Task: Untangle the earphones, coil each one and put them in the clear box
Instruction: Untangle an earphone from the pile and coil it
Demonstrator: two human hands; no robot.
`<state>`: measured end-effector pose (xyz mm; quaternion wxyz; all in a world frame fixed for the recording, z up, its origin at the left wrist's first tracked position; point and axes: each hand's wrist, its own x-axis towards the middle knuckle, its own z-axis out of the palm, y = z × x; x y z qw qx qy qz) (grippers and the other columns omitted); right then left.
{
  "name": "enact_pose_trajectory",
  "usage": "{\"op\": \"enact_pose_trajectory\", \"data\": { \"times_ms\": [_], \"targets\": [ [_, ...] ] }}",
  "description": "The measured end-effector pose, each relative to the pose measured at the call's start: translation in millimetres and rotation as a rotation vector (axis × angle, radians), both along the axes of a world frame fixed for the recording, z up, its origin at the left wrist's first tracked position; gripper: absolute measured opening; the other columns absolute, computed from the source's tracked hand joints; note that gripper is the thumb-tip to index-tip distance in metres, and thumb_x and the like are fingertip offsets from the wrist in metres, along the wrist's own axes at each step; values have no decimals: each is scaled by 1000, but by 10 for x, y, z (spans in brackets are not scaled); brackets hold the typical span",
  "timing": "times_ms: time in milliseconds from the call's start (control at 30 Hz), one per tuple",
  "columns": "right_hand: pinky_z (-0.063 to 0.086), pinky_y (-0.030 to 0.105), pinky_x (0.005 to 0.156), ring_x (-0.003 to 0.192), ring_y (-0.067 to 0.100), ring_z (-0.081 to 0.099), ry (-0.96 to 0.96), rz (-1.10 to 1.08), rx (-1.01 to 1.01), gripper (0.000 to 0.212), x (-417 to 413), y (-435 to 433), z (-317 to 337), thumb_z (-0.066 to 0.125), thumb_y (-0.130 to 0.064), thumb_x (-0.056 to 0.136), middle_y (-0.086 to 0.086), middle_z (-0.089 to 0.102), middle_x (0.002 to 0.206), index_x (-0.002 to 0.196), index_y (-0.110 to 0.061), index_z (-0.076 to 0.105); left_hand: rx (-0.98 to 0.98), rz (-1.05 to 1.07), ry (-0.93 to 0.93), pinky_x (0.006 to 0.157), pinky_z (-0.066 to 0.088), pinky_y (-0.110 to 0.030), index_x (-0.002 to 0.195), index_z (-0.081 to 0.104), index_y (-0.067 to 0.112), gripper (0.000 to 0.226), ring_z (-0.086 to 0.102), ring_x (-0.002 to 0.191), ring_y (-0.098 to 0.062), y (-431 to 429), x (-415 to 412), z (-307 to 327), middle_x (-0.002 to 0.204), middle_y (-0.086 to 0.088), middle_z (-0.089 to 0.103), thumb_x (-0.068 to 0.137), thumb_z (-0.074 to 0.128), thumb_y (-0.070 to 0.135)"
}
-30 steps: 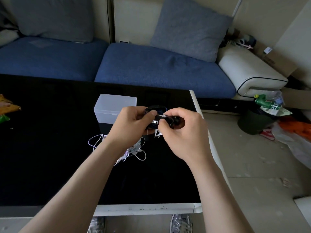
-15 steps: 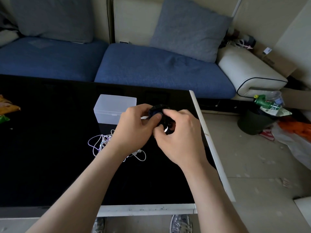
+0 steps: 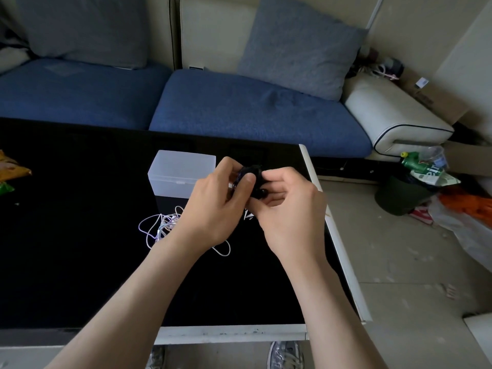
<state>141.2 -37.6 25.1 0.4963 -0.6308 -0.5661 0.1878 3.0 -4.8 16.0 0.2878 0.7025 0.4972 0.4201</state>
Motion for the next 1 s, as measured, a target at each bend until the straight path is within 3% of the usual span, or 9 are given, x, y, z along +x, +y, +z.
{"op": "enact_pose_trajectory", "data": {
  "times_ms": [200, 433, 533, 667, 800, 900, 1000],
  "targets": [
    [58, 26, 69, 73, 7, 69, -74, -15, 105, 41, -60, -8, -52, 90, -8, 76, -13, 71, 84, 111, -22, 73, 72, -22, 67, 58, 43, -26, 107, 55, 21, 17, 62, 66, -10, 1, 10, -30, 73, 8, 66, 109, 49, 37],
    [60, 31, 72, 72, 9, 67, -170, -21, 213, 44, -39, 15, -107, 86, -10, 81, -5, 73, 92, 123, -16, 76, 122, -101, 27, 70, 52, -44, 106, 56, 21, 17, 67, 75, -19, -22, -32, 23, 82, 3, 68, 106, 57, 37],
    [56, 23, 71, 75, 8, 63, -197, 2, 259, 46, -17, 6, -114, 87, -5, 77, -3, 70, 94, 120, -16, 77, 141, -152, 7, 72, 53, -44, 108, 57, 20, 20, 66, 75, -23, -39, -62, 62, 84, 1, 67, 101, 65, 37],
    [47, 14, 86, 101, 15, 64, -310, -63, 318, 49, 5, 3, -130, 95, -1, 68, 0, 61, 113, 111, -14, 77, 147, -162, 36, 70, 49, -31, 108, 57, 23, 19, 59, 73, -18, -66, -81, 107, 79, 5, 61, 94, 71, 26],
    [35, 1, 97, 119, 10, 63, -252, -15, 284, 40, -8, 4, -122, 90, -2, 73, 3, 69, 131, 107, -9, 69, 141, -177, 83, 64, 36, -16, 113, 60, 23, 19, 55, 67, -7, -76, -54, 112, 70, 17, 57, 95, 63, 17],
    [54, 17, 84, 99, 7, 71, -122, 48, 199, 45, -17, -33, -77, 93, -11, 76, -6, 75, 113, 107, -16, 60, 111, -197, 60, 65, 37, -10, 117, 63, 24, 23, 57, 67, 1, -88, -44, 122, 77, 28, 61, 97, 61, 12],
    [55, 23, 72, 85, 7, 71, -55, 42, 168, 50, -14, -46, -42, 96, -24, 74, -12, 73, 96, 110, -21, 61, 40, -182, -56, 71, 48, -23, 124, 56, 27, 30, 60, 67, -8, -70, -40, 92, 91, 12, 71, 96, 67, 22]
  ]
}}
